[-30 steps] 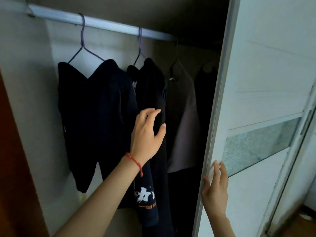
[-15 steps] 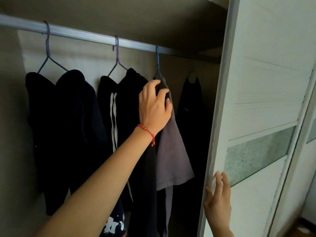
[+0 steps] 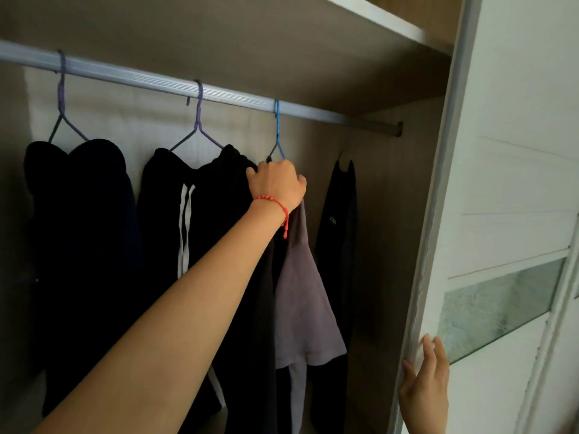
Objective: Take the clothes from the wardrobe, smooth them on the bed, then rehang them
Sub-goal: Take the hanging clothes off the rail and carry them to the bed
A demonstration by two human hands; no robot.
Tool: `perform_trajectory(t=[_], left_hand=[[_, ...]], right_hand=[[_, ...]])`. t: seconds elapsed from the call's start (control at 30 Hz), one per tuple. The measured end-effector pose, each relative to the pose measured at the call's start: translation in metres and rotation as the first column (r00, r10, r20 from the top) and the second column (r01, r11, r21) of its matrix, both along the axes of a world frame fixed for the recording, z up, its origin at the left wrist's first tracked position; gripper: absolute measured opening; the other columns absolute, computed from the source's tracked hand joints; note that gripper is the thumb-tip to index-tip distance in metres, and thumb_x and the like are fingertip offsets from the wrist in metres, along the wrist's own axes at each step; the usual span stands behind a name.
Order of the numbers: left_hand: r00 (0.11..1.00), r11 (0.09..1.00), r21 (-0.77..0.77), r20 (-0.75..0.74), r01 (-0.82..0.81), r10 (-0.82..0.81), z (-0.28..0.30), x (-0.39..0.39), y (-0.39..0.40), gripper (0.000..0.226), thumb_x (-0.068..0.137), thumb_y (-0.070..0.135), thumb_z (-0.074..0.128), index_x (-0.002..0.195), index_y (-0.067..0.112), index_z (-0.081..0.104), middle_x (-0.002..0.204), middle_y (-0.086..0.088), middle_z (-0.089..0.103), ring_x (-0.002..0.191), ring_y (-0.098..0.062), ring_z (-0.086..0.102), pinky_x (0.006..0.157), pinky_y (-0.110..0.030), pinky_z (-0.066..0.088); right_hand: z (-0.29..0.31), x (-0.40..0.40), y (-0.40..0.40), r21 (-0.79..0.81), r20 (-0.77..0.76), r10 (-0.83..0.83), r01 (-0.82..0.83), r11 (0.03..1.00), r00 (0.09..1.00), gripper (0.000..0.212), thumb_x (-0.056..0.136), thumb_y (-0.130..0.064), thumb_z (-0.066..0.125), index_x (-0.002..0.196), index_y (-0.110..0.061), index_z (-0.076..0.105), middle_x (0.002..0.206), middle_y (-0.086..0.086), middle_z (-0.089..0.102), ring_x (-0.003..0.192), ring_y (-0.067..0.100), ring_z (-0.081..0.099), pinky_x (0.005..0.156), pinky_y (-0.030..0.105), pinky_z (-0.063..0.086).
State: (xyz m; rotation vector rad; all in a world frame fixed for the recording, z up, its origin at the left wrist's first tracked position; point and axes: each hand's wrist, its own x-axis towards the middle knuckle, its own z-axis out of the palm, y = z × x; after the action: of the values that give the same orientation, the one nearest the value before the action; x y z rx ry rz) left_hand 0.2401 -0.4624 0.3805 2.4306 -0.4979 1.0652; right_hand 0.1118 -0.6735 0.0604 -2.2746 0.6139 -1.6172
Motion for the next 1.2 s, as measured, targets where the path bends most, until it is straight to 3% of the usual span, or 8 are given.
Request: perform_trajectory(t=[0.17,0.27,0.4,0.67,0.83,0.93,1.03,1.2], left_hand=[[0.999,0.999,0.032,0.002,-0.034,0.034,-0.004,0.002,-0.006,0.034,0.087,0.037,0.045,0.095,0.008,0.061,0.101,-0.014,0.066,0.108,-0.032,0.052,0.093,-0.043,0.033],[0.998,0.997,0.052,0.028,-0.063,0.062,-0.005,0.001,-0.006,0.03,0.086,0.034,0.045,0.092,0.009,0.06,0.097,-0.013,0.066,0.107,-0.031,0.051,0.092,-0.043,0.031],[0.989,0.987,0.097,0.087,-0.124,0.116,-0.006,-0.001,-0.006,0.03,0.087,0.031,0.043,0.097,0.009,0.061,0.095,-0.012,0.067,0.106,-0.031,0.05,0.091,-0.042,0.03],[0.983,0.982,0.12,0.128,-0.148,0.133,0.001,-0.004,-0.002,0.028,0.086,0.03,0.044,0.088,0.008,0.063,0.092,-0.015,0.066,0.101,-0.033,0.052,0.094,-0.041,0.03],[0.985,0.975,0.165,0.111,-0.15,0.132,0.006,0.0,-0.003,0.029,0.086,0.029,0.044,0.091,0.008,0.062,0.091,-0.015,0.066,0.096,-0.033,0.055,0.092,-0.039,0.032],[0.991,0.969,0.211,0.057,-0.128,0.119,0.013,0.003,-0.004,0.03,0.086,0.027,0.044,0.103,0.009,0.062,0.098,-0.014,0.066,0.096,-0.033,0.058,0.09,-0.038,0.035],[0.994,0.971,0.221,-0.031,-0.094,0.103,0.02,0.004,-0.007,0.03,0.085,0.022,0.048,0.109,0.007,0.059,0.109,-0.016,0.063,0.099,-0.034,0.06,0.083,-0.037,0.043],[0.987,0.975,0.199,-0.108,-0.096,0.12,0.03,0.008,-0.014,0.028,0.085,0.015,0.05,0.109,0.003,0.058,0.11,-0.016,0.061,0.099,-0.033,0.06,0.074,-0.036,0.048]], right_hand=[[0.001,0.002,-0.02,-0.036,0.041,0.031,-0.03,0.999,0.999,0.059,0.073,0.006,0.059,0.127,0.005,0.037,0.124,0.041,0.045,0.118,0.045,0.04,0.086,0.06,0.044],[-0.003,0.003,-0.023,-0.033,0.045,0.046,-0.044,0.998,0.998,0.066,0.069,0.015,0.066,0.128,0.004,0.037,0.126,0.04,0.044,0.117,0.049,0.044,0.086,0.059,0.044],[0.009,0.002,-0.009,0.052,0.104,0.019,-0.025,0.998,0.994,0.05,0.079,-0.015,0.037,0.127,0.001,0.039,0.13,0.035,0.043,0.117,0.049,0.044,0.092,0.053,0.044],[0.15,0.032,0.032,-0.261,0.134,0.285,-0.243,0.934,0.949,0.038,0.085,-0.008,0.047,0.123,-0.006,0.05,0.129,0.016,0.051,0.12,0.026,0.046,0.1,0.033,0.04],[0.231,0.072,0.026,-0.026,0.005,0.377,-0.377,0.926,0.926,0.043,0.092,-0.014,0.049,0.134,-0.011,0.043,0.137,0.008,0.044,0.126,0.021,0.043,0.097,0.025,0.035],[0.267,0.096,0.018,0.169,-0.042,0.432,-0.419,0.892,0.901,0.044,0.095,-0.025,0.045,0.137,-0.012,0.039,0.137,0.011,0.045,0.123,0.026,0.047,0.099,0.035,0.041],[0.297,0.12,0.014,0.354,-0.096,0.459,-0.4,0.845,0.883,0.047,0.094,-0.036,0.044,0.134,-0.011,0.043,0.13,0.014,0.053,0.115,0.03,0.055,0.096,0.045,0.047],[0.331,0.143,0.012,0.44,-0.286,0.462,-0.314,0.842,0.839,0.035,0.092,-0.026,0.046,0.119,-0.005,0.054,0.115,0.014,0.059,0.104,0.031,0.059,0.082,0.037,0.05]])
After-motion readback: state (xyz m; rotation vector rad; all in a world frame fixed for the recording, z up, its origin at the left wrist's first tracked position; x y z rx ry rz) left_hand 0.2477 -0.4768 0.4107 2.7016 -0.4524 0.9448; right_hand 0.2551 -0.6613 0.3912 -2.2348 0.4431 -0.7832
